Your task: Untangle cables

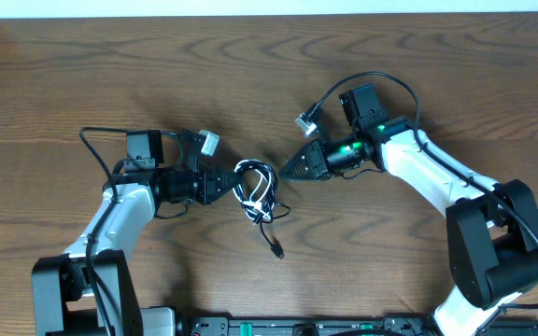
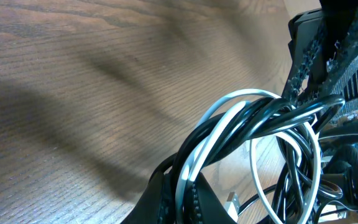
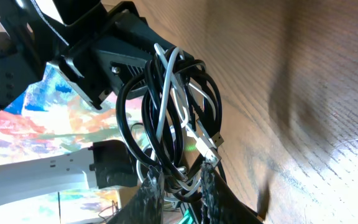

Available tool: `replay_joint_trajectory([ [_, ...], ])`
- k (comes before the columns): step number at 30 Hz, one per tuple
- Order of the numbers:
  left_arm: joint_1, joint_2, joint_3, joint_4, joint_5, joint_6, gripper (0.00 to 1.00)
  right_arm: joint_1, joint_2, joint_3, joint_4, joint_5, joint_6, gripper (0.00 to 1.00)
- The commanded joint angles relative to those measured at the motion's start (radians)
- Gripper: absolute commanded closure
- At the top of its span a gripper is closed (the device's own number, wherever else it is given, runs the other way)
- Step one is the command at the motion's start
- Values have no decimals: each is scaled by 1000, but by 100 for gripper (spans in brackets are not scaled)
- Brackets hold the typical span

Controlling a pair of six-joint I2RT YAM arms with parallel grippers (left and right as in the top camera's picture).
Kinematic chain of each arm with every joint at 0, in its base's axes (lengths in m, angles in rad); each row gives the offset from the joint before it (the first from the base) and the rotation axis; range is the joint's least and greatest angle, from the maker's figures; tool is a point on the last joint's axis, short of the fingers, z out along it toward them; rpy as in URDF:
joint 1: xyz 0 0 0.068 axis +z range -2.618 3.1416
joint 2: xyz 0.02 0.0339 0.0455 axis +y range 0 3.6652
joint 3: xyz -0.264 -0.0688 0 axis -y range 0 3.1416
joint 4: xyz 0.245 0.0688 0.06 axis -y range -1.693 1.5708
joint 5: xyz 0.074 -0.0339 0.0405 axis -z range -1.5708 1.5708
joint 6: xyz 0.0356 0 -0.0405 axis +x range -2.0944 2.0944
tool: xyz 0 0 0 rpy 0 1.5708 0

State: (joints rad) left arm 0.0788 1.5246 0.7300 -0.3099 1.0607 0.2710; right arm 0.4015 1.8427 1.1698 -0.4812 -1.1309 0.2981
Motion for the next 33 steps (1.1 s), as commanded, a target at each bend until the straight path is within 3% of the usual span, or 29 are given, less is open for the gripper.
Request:
replay_joint_trajectory([
  [1, 5, 7, 10, -3, 32, 19, 93, 11, -3, 13, -2, -31, -42, 83],
  [24, 5, 7, 10, -23, 27, 12, 93, 58, -3, 13, -10, -67, -164, 78],
  [33, 5, 7, 10, -25, 27, 12, 93, 48, -3, 13, -8, -117, -200, 82],
])
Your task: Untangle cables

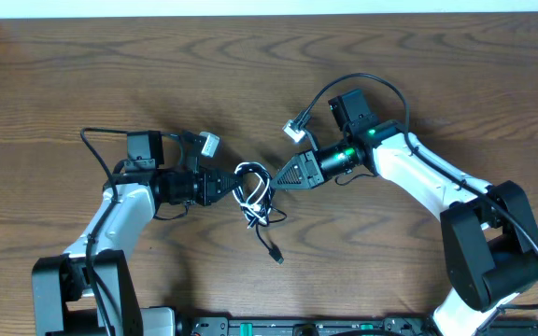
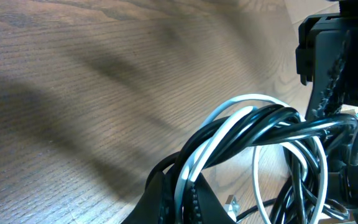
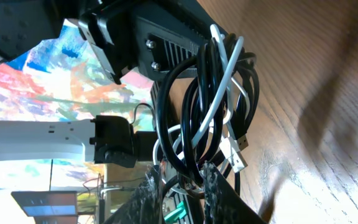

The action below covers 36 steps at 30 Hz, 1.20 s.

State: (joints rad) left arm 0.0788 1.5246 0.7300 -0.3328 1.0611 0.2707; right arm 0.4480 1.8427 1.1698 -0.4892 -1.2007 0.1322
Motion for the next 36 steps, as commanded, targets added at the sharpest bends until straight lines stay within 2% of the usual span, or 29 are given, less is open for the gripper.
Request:
replay_joint_trajectory([
  [1, 5, 7, 10, -2, 27, 13, 92, 3, -3, 13, 0, -40, -34, 82],
  [8, 5, 7, 9, -2, 27, 13, 93, 5, -3, 13, -5, 88, -32, 86],
  [15, 5, 7, 9, -2, 27, 13, 92, 5, -3, 13, -22, 93, -6, 81],
  [28, 5, 7, 9, -2, 27, 13, 93, 5, -3, 13, -26, 299, 41, 97],
  [36, 5, 7, 9, -3, 27, 13, 93, 21, -3, 13, -11, 397, 63, 98],
])
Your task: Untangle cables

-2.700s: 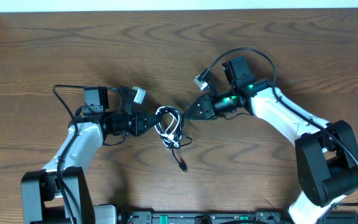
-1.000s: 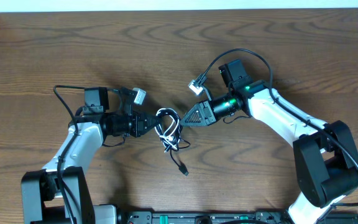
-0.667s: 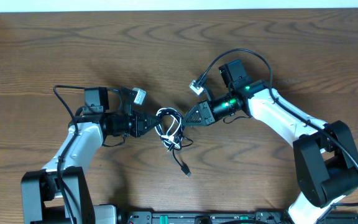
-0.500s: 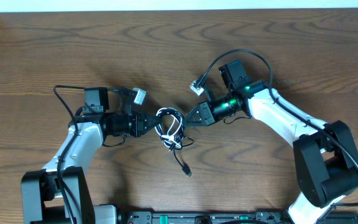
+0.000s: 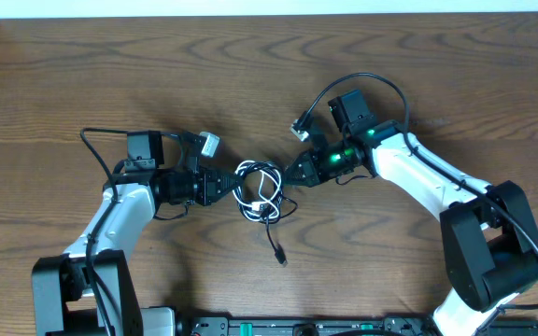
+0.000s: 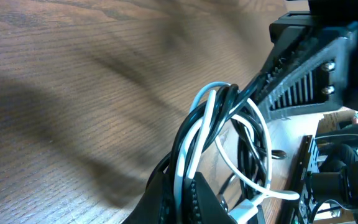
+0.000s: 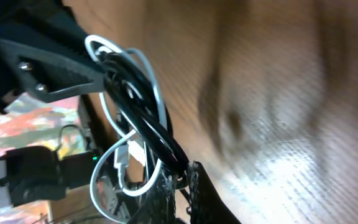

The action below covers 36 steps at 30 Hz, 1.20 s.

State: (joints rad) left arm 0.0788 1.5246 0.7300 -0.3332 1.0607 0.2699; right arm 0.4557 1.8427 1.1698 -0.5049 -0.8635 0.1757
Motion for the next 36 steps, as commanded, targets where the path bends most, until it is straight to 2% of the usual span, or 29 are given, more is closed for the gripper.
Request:
replay_joint_trajectory([
  [1, 5, 7, 9, -2, 28, 13, 93, 20, -3, 13, 6, 79, 32, 98],
  [14, 3, 7, 8, -2, 28, 13, 92, 118, -3, 13, 86, 287, 147, 97],
  [22, 3, 7, 7, -2, 28, 13, 93, 206, -3, 13, 131, 470, 147, 92],
  [36, 3, 7, 5, -2, 28, 14, 93, 257, -3, 13, 224, 505, 150, 83],
])
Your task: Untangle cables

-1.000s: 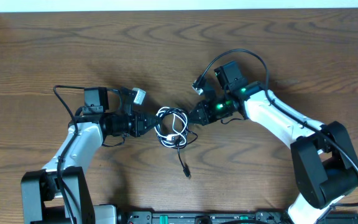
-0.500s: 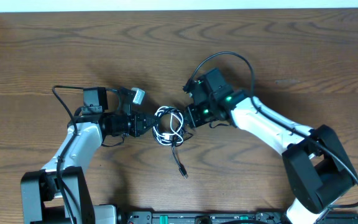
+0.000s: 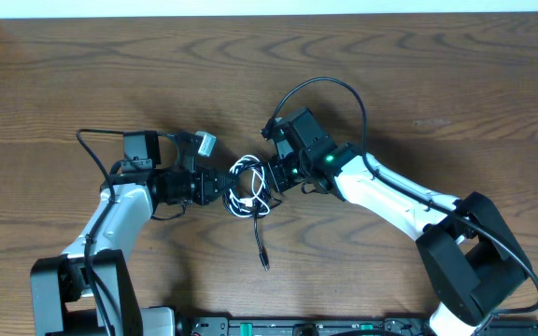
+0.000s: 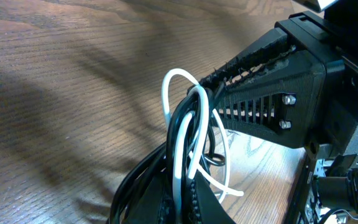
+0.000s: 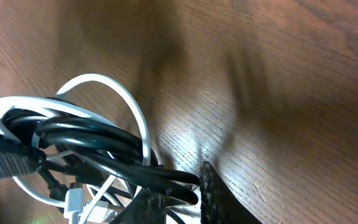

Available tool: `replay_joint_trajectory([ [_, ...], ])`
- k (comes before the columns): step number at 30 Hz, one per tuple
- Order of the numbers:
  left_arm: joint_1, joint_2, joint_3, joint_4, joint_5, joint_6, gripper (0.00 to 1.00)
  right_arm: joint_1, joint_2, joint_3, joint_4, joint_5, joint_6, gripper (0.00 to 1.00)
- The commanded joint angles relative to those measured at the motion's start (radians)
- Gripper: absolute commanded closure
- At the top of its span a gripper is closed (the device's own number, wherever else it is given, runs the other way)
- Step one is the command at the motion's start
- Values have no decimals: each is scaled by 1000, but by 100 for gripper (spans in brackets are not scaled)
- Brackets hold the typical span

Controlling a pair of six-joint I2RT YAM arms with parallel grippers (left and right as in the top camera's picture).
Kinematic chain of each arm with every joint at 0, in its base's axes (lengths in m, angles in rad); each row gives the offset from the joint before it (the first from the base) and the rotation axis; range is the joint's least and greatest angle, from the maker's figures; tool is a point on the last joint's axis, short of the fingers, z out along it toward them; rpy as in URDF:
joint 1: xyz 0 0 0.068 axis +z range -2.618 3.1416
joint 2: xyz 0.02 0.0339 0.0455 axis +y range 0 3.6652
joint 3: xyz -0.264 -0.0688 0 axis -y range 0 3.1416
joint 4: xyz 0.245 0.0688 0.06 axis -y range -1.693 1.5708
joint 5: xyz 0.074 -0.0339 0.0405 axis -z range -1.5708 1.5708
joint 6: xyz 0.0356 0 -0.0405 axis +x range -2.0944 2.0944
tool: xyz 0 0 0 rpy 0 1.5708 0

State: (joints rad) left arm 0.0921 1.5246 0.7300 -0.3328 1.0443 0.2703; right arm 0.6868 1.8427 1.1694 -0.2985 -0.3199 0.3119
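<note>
A bundle of black and white cables (image 3: 248, 191) hangs coiled between both grippers over the table's middle. My left gripper (image 3: 222, 185) holds its left side; in the left wrist view the fingers (image 4: 180, 198) are shut on white and black strands (image 4: 188, 124). My right gripper (image 3: 271, 177) is on the bundle's right side, its fingers (image 5: 180, 196) shut on black loops (image 5: 86, 143). A white connector (image 5: 73, 200) dangles below. One black loose end with a plug (image 3: 262, 262) trails toward the front.
The brown wooden table (image 3: 390, 56) runs in all directions. The right arm's own black cable (image 3: 320, 89) arches above its wrist. A black rail (image 3: 297, 327) lies along the front edge. The right gripper's body (image 4: 272, 93) is close in front of the left wrist camera.
My right gripper has moved left and now is much closer to the left gripper. The bundle is squeezed narrower between them, and the loose black plug end has shifted left.
At first my left gripper held the bundle while the right gripper stood just right of it with fingers apart. It was then at the bundle, then shut on a black loop. Now both grippers hold the bundle close together.
</note>
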Motion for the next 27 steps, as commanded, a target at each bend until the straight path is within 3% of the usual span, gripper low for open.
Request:
replay_joint_trajectory([
  [1, -10, 7, 5, -3, 44, 14, 93, 26, -2, 13, 18, -23, 14, 82],
  [4, -10, 7, 1, -2, 44, 14, 93, 33, 5, 13, 23, 37, 14, 76],
  [11, -10, 7, -1, -2, 44, 19, 93, 41, 49, 13, 34, 120, 32, 73],
  [16, -10, 7, -1, -2, 44, 25, 93, 38, 90, 13, 37, 244, 32, 83],
  [24, -10, 7, -1, -1, 36, 25, 93, -9, 85, 13, -167, 664, 23, 82],
  [27, -10, 7, -1, -1, 36, 25, 93, -37, 85, 13, -244, 718, -7, 82],
])
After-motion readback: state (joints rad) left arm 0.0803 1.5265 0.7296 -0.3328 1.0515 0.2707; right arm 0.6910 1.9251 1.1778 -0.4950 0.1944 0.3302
